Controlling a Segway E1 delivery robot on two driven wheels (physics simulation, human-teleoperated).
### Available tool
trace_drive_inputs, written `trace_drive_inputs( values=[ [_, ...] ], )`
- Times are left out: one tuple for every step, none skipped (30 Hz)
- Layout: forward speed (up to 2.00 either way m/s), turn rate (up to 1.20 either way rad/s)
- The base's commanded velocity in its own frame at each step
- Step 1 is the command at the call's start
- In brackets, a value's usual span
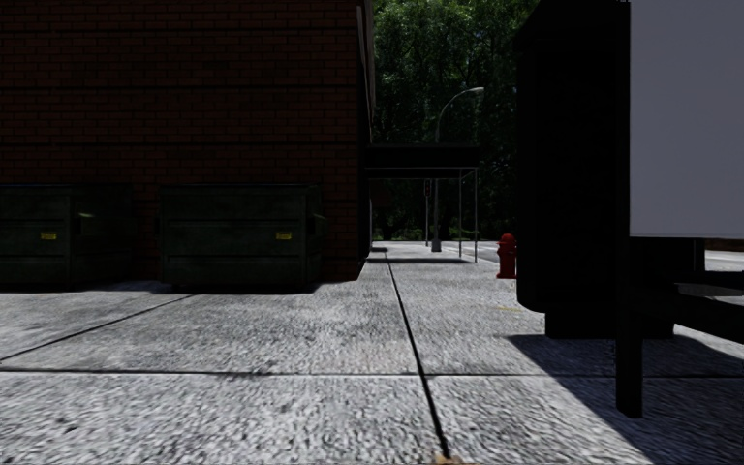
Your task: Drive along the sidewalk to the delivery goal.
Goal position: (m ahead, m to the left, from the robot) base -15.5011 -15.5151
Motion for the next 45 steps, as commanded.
trace_drive_inputs(
  values=[
    [2.0,0.0],
    [2.0,0.0],
    [2.0,0.0],
    [2.0,0.0],
    [2.0,0.0],
    [2.0,0.0],
    [2.0,0.0],
    [2.0,0.0],
    [2.0,0.0],
    [2.0,0.0],
    [2.0,0.0],
    [2.0,0.0],
    [2.0,0.0],
    [2.0,0.0],
    [2.0,0.0],
    [2.0,0.0],
    [2.0,0.0],
    [2.0,0.0],
    [2.0,0.0],
    [2.0,0.0],
    [2.0,0.0],
    [2.0,0.0],
    [2.0,-0.33],
    [2.0,-0.66],
    [2.0,-0.66],
    [2.0,-1.18],
    [2.0,-1.2],
    [2.0,-1.2],
    [2.0,-1.2],
    [2.0,-0.48],
    [2.0,-0.48],
    [2.0,-0.03],
    [2.0,0.0],
    [2.0,0.0],
    [2.0,0.0],
    [2.0,0.0],
    [2.0,0.0],
    [2.0,0.0],
    [2.0,0.0],
    [2.0,0.0],
    [2.0,0.0],
    [2.0,0.0],
    [2.0,0.0],
    [2.0,0.0],
    [2.0,0.0]
  ],
)
